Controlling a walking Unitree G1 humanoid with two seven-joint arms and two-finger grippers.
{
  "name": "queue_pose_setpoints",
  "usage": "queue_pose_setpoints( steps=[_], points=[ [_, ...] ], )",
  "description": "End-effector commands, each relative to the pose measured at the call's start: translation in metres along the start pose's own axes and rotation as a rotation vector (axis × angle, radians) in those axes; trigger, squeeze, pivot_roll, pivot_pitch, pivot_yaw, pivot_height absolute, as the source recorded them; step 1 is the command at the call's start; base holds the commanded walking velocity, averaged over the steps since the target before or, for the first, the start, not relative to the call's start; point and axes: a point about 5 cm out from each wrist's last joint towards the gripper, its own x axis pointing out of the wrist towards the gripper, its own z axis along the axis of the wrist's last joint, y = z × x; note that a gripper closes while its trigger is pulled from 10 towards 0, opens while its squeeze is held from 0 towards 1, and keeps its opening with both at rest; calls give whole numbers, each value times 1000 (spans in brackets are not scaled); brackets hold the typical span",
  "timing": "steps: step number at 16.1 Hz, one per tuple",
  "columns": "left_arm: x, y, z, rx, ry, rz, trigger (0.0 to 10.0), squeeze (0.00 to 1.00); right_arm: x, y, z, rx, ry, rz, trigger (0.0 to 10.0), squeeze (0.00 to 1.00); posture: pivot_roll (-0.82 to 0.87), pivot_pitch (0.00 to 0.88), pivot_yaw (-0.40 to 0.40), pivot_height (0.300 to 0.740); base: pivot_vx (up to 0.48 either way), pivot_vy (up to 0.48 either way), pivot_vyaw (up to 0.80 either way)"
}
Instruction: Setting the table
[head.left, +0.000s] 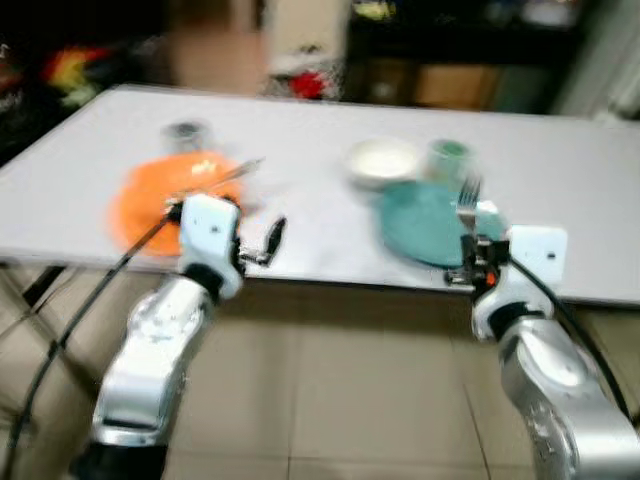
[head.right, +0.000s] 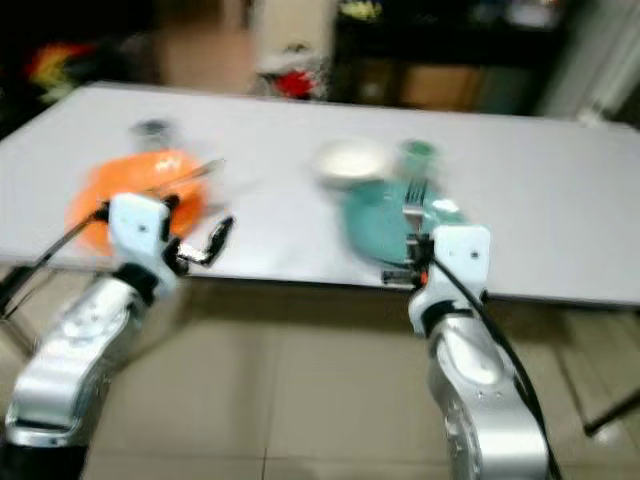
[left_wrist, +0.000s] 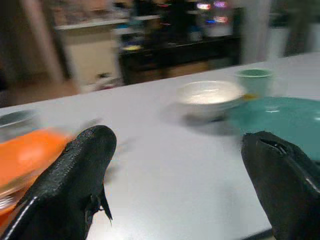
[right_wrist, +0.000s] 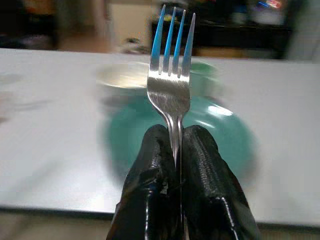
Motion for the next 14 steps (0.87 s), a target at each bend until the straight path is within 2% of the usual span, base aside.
queue_pose_setpoints(
  steps=[1,4,10,13,14],
  points=[
    [-3,3,2,18,-4,-6,10000,0,-1,1,4,4,-25,-6,10000,0,-22,0,2,740,386,0,0],
    [-11,4,0,27,6,-30,10000,0,-2,3,0,13,-17,1,10000,0,-6,0,-6,740,382,0,0],
    [-17,0,-2,35,13,-53,10000,0,1,7,-7,17,31,55,10000,0,8,0,-21,740,364,0,0],
    [-18,-5,-2,34,14,-96,10000,0,2,3,-10,32,75,49,10000,0,6,0,-21,740,0,0,0],
    [-18,-10,-2,36,18,-144,10000,0,5,0,-10,24,93,40,10000,0,5,0,-19,740,0,0,0]
  ],
)
